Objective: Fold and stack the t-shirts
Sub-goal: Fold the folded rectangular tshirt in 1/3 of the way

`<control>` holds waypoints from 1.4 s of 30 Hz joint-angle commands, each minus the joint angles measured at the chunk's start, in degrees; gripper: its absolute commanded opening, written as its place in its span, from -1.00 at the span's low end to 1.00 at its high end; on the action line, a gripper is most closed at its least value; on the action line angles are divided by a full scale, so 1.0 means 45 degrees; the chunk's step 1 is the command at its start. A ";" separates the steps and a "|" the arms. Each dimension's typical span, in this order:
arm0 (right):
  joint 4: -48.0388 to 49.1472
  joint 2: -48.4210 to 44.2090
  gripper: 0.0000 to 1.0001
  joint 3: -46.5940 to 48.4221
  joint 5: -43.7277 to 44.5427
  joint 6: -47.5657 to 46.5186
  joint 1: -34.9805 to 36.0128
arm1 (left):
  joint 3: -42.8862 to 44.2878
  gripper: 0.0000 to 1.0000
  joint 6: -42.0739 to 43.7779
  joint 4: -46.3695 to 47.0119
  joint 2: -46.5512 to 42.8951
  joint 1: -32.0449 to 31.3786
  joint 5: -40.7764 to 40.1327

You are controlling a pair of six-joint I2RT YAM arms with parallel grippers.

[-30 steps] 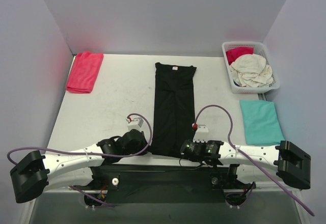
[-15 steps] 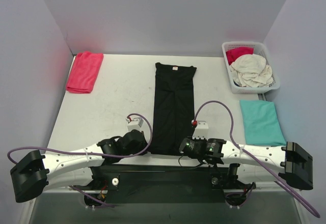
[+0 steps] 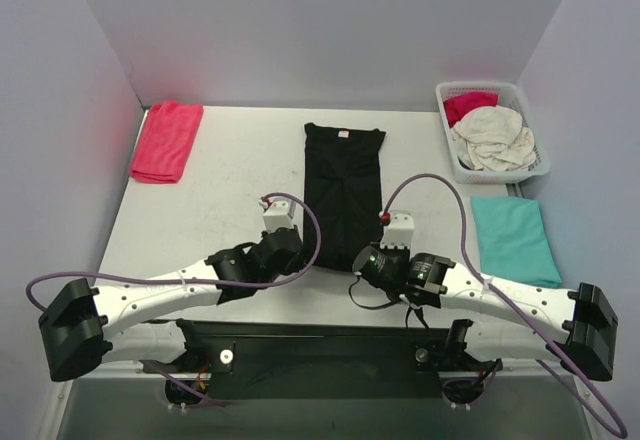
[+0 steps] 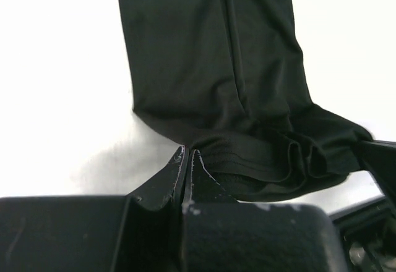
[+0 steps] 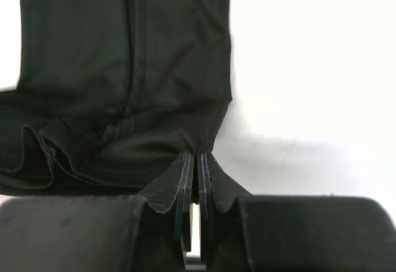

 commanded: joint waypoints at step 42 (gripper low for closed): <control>0.5081 0.9855 -1.00 0.7716 -0.3925 -0.7422 -0.8651 | 0.9317 -1.00 0.4065 0.2985 1.0826 0.5370 0.1215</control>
